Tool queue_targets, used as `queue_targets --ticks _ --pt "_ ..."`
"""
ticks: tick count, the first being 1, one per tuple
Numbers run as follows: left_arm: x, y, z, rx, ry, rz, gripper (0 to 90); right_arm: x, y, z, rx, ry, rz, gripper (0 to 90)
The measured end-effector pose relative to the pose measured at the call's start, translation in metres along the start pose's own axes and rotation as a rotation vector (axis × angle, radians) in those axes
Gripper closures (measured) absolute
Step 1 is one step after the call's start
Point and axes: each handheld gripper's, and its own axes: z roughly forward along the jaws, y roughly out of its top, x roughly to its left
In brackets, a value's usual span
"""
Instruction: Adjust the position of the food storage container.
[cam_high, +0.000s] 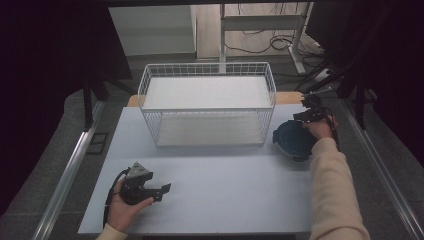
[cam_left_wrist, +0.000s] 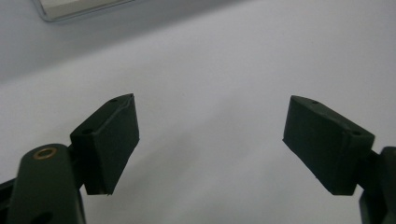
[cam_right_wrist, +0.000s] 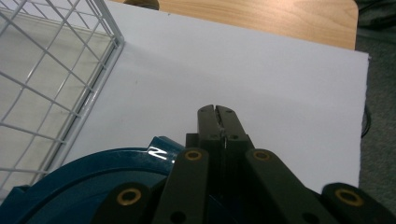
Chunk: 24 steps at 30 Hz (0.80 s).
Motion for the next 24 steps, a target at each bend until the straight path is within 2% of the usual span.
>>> queue_targets --ticks 5,12,19,24 --pt "-0.001 0.0 -0.001 -0.001 -0.001 0.005 18.4 0.001 -0.001 -0.002 0.015 0.008 0.008 90.0" --pt "-0.002 0.001 0.0 -0.001 -0.009 0.007 18.4 0.01 -0.008 -0.01 0.049 -0.008 -0.009 90.0" --pt "-0.006 0.002 0.001 0.001 -0.017 0.017 18.4 0.025 -0.028 -0.024 0.052 0.007 -0.032 90.0" --pt "-0.006 0.001 0.0 -0.001 -0.022 0.016 18.4 0.036 -0.041 -0.034 0.056 -0.001 -0.047 90.0"
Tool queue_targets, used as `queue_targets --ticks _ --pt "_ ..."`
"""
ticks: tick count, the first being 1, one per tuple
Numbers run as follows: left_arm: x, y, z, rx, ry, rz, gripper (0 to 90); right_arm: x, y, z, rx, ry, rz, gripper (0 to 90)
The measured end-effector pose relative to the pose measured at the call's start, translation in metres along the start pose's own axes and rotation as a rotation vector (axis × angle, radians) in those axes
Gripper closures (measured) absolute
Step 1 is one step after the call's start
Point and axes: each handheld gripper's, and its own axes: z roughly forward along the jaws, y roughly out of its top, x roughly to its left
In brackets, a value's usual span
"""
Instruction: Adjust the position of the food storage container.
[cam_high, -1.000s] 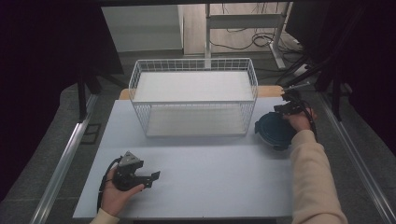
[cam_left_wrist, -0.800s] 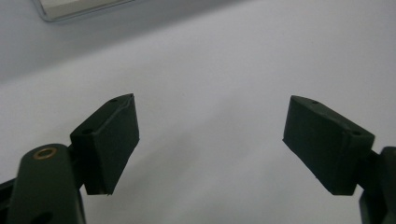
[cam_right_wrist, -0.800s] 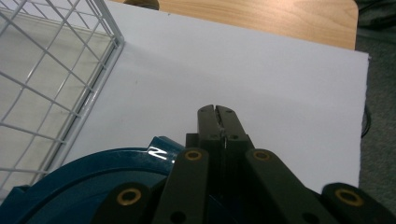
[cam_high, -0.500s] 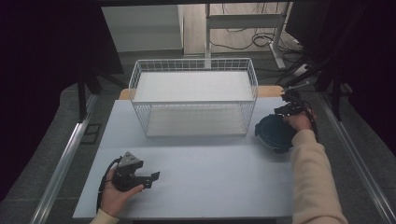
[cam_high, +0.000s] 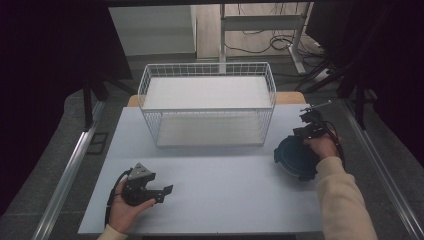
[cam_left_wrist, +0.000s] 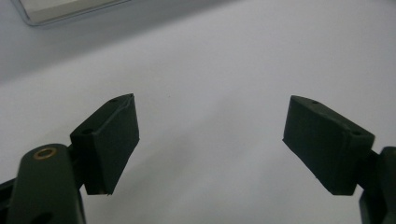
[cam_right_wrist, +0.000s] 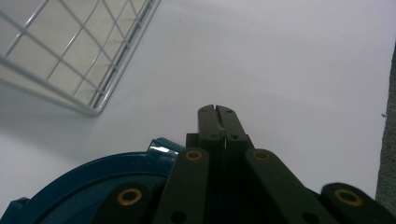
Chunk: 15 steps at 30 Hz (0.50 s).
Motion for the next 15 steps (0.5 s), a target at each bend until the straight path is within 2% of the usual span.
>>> queue_targets --ticks 2,8,11,15 --pt "0.0 0.0 0.0 0.0 0.0 0.0 18.4 0.002 -0.002 -0.001 -0.002 -0.001 0.005 90.0" --pt "0.0 0.0 0.0 -0.002 -0.002 0.001 18.4 0.007 -0.009 -0.007 -0.005 0.005 -0.024 89.8" --pt "0.0 0.0 -0.001 -0.006 0.0 -0.002 18.4 -0.001 -0.014 -0.018 -0.05 -0.009 -0.002 89.7" --pt "0.0 0.0 -0.001 -0.005 -0.001 -0.002 18.4 -0.011 -0.021 -0.03 -0.051 -0.03 0.016 89.6"
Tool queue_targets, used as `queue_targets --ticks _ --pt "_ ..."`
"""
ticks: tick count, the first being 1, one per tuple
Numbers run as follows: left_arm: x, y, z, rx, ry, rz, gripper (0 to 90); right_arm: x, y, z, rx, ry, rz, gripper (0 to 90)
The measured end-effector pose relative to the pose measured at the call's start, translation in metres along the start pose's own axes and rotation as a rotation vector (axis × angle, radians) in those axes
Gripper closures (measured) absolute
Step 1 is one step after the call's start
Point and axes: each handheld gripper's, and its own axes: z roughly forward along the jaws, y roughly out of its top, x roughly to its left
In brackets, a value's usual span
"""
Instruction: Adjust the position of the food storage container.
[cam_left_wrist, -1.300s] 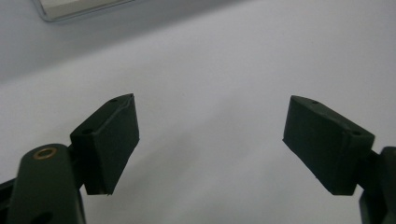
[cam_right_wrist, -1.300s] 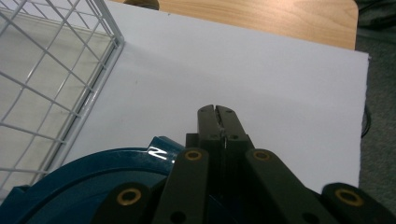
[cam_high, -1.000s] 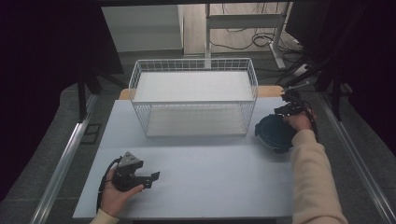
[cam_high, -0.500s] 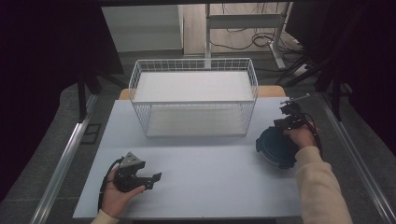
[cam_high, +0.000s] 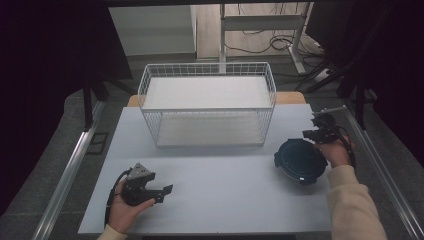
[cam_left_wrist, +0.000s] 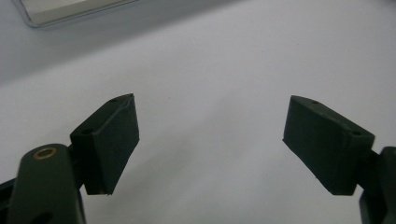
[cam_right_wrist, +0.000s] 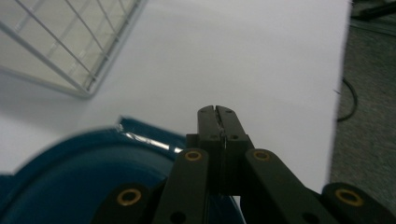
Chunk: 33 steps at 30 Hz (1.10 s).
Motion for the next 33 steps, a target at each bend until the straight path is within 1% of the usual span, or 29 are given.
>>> queue_targets --ticks 1,2,4,7,8,9,10,11,12,13,16,17,18,20,22,24,26,30,32,33 --pt "0.0 0.0 0.0 0.001 -0.001 0.001 18.4 -0.005 -0.005 -0.006 0.002 -0.007 0.008 89.6" --pt "0.0 0.0 0.0 0.002 -0.001 0.002 18.4 -0.011 -0.013 -0.014 0.009 -0.025 0.015 89.6" --pt "-0.001 0.0 0.0 0.002 -0.002 0.002 18.4 -0.013 -0.017 -0.017 0.012 -0.034 0.013 89.6" --pt "-0.002 0.001 0.001 0.004 -0.002 0.007 18.4 -0.021 -0.032 -0.023 0.039 -0.053 0.015 89.6" --pt "-0.003 0.001 0.001 0.003 -0.001 0.008 18.4 -0.024 -0.043 -0.023 0.06 -0.068 0.018 89.5" --pt "-0.004 0.0 0.0 0.002 -0.002 0.008 18.4 -0.024 -0.043 -0.023 0.06 -0.068 0.018 89.5" --pt "-0.005 0.0 0.0 0.0 0.0 0.009 18.4 -0.026 -0.045 -0.025 0.046 -0.073 0.025 89.5" --pt "-0.005 0.0 0.0 -0.001 0.0 0.007 18.4 -0.029 -0.048 -0.027 0.049 -0.069 0.041 89.5" --pt "-0.005 0.0 0.0 -0.002 0.0 0.007 18.4 -0.029 -0.05 -0.027 0.066 -0.084 0.038 89.5" --pt "-0.005 0.0 0.0 -0.001 0.0 0.005 18.4 -0.031 -0.054 -0.028 0.085 -0.114 0.035 89.5" --pt "-0.004 0.0 0.001 0.002 -0.001 0.005 18.4 -0.033 -0.059 -0.029 0.094 -0.111 0.045 89.5" --pt "-0.004 0.0 0.001 0.004 0.0 0.007 18.4 -0.033 -0.064 -0.028 0.113 -0.11 0.046 89.5" --pt "-0.004 0.0 0.001 0.004 0.0 0.007 18.4 -0.033 -0.064 -0.028 0.113 -0.11 0.046 89.5" --pt "-0.004 0.0 0.001 0.005 0.0 0.011 18.4 -0.031 -0.069 -0.025 0.137 -0.1 0.046 89.5" --pt "-0.005 0.0 0.001 0.004 0.0 0.011 18.4 -0.029 -0.071 -0.022 0.148 -0.086 0.052 89.5" --pt "-0.004 0.0 0.001 0.003 0.003 0.009 18.4 -0.025 -0.072 -0.019 0.168 -0.106 0.045 89.6" --pt "-0.004 0.001 0.001 0.003 0.002 0.008 18.5 -0.023 -0.073 -0.018 0.18 -0.109 0.041 89.6" --pt "-0.004 0.001 0.002 0.005 0.004 0.009 18.4 -0.024 -0.075 -0.016 0.169 -0.088 0.045 89.7" --pt "-0.004 0.001 0.002 0.006 0.005 0.011 18.4 -0.023 -0.075 -0.015 0.167 -0.079 0.029 89.7" --pt "-0.005 0.001 0.002 0.007 0.005 0.011 18.5 -0.022 -0.075 -0.014 0.166 -0.076 0.01 89.7"
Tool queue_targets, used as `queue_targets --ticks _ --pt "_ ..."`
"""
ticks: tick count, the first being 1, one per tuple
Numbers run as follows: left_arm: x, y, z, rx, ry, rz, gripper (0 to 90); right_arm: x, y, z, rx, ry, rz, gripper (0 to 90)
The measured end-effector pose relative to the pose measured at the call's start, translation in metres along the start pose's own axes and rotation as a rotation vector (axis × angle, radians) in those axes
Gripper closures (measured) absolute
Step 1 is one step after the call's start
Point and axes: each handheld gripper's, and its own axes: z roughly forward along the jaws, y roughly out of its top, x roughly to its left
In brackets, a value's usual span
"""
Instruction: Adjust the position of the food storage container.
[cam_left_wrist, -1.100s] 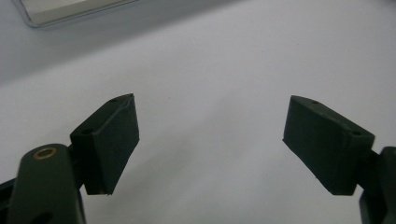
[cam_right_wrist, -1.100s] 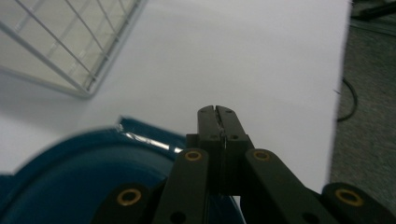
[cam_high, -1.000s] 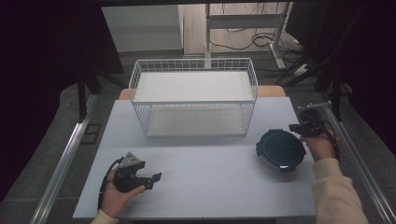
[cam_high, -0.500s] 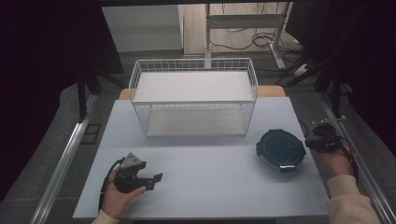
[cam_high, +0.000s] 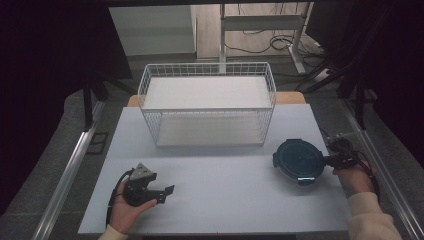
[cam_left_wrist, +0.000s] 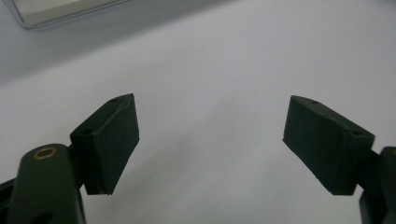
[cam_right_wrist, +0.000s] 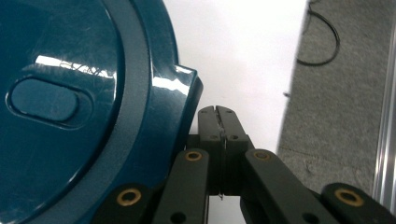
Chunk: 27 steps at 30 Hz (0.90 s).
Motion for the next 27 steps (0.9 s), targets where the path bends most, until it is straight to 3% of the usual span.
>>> queue_targets --ticks 4,15,23,27 --pt "0.0 0.0 0.0 0.001 0.001 0.001 18.5 0.01 0.002 0.003 -0.014 0.023 -0.057 89.7" --pt "0.001 0.0 0.0 0.0 0.004 -0.003 18.5 0.024 0.012 0.011 -0.056 0.047 -0.135 89.7" --pt "0.001 0.0 0.0 0.0 0.005 -0.003 18.5 0.042 0.016 0.014 -0.066 0.087 -0.163 89.7" --pt "0.001 0.0 0.0 -0.002 0.004 -0.004 18.5 0.052 0.016 0.014 -0.057 0.095 -0.145 89.7"
